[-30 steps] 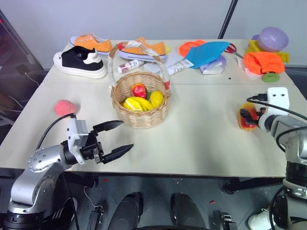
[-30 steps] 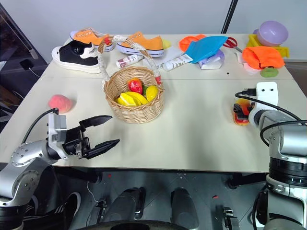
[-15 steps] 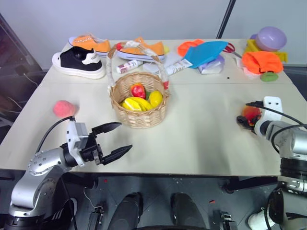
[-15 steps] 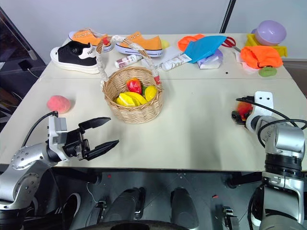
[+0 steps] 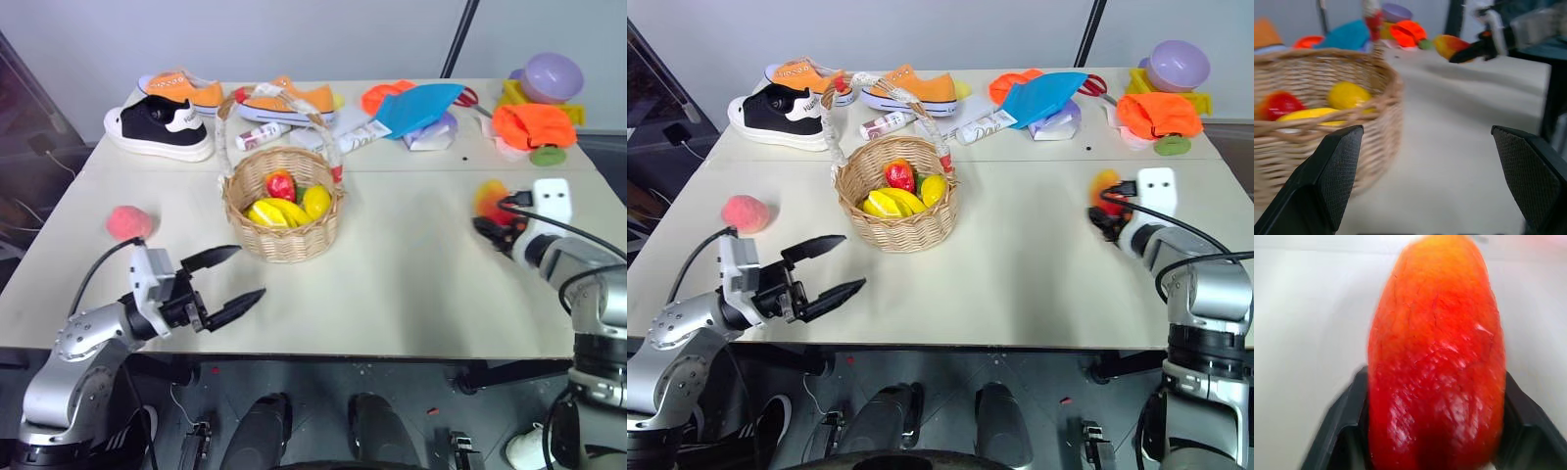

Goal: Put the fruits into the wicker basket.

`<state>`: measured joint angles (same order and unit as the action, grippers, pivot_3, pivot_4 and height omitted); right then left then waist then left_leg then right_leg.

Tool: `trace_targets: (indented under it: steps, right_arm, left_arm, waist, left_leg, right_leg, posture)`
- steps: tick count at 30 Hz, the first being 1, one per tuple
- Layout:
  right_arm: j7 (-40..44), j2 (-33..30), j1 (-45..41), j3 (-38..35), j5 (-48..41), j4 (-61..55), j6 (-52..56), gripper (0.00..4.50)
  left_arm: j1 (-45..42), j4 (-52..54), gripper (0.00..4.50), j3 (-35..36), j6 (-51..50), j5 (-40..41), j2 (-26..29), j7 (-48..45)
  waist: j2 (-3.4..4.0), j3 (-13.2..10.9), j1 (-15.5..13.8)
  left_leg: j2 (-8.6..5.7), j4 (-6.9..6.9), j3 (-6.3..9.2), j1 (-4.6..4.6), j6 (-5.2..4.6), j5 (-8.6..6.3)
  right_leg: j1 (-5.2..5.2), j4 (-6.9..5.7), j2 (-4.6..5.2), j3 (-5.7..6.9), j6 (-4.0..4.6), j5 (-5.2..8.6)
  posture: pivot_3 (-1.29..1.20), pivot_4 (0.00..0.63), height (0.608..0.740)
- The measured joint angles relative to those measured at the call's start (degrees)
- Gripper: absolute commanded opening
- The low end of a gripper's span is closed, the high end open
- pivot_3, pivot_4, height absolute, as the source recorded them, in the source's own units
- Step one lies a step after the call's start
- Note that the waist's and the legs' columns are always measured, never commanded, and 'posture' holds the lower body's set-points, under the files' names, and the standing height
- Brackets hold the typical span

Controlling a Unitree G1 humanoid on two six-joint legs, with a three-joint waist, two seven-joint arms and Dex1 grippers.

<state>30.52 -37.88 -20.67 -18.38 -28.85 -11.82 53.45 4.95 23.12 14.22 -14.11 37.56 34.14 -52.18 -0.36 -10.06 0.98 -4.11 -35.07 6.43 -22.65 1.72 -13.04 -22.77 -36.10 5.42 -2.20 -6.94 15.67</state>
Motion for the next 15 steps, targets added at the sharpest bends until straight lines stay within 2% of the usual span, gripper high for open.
trace_targets:
  steps: [3, 7, 10, 15]
  right_arm:
    - [9.54, -3.95, 0.85, 0.85, -9.97, -11.69, 2.87, 2.17]
    - [13.09, -6.42, 0.62, 4.91, -13.60, -17.26, 4.37, 2.17]
    - [10.06, -0.74, -5.50, 12.58, -13.68, -18.05, 5.31, 2.17]
    - [3.77, 10.41, -14.34, 24.20, -7.81, -12.39, 3.01, 2.17]
  left_arm:
    - [1.54, -1.71, 4.50, 2.33, 1.41, -0.72, -0.67, 0.96]
    - [1.56, -2.35, 4.50, 2.95, 2.83, -1.74, -1.14, 2.29]
    - [0.46, -3.48, 4.50, 3.06, 3.89, -2.32, -1.23, 2.67]
    - [-0.04, -4.15, 4.50, 2.83, 4.74, -3.17, -1.82, 2.83]
  waist:
    - [-0.05, -0.04, -0.28]
    - [-0.29, -0.01, -0.70]
    - [-0.30, -0.01, 0.03]
    - [-0.30, 0.00, -0.23]
  left_leg:
    - [-0.02, -0.03, 0.02, -0.01, -0.03, -0.02]
    - [-0.06, -0.13, 0.07, -0.03, -0.01, -0.03]
    - [0.01, -0.09, 0.04, -0.04, 0.00, -0.03]
    - [0.01, 0.01, 0.13, -0.43, 0.06, 0.01]
  right_leg:
    - [0.05, 0.05, 0.05, 0.04, -0.01, 0.02]
    - [0.16, 0.18, 0.18, 0.13, 0.19, 0.10]
    - [0.02, 0.14, 0.16, 0.04, 0.28, 0.03]
    - [-0.48, -0.01, 0.12, 0.10, 0.07, -0.09]
  posture:
    - [0.00, 0.150, 0.740]
    - [0.00, 0.150, 0.740]
    - [0.00, 0.150, 0.740]
    - [0.00, 0.150, 0.740]
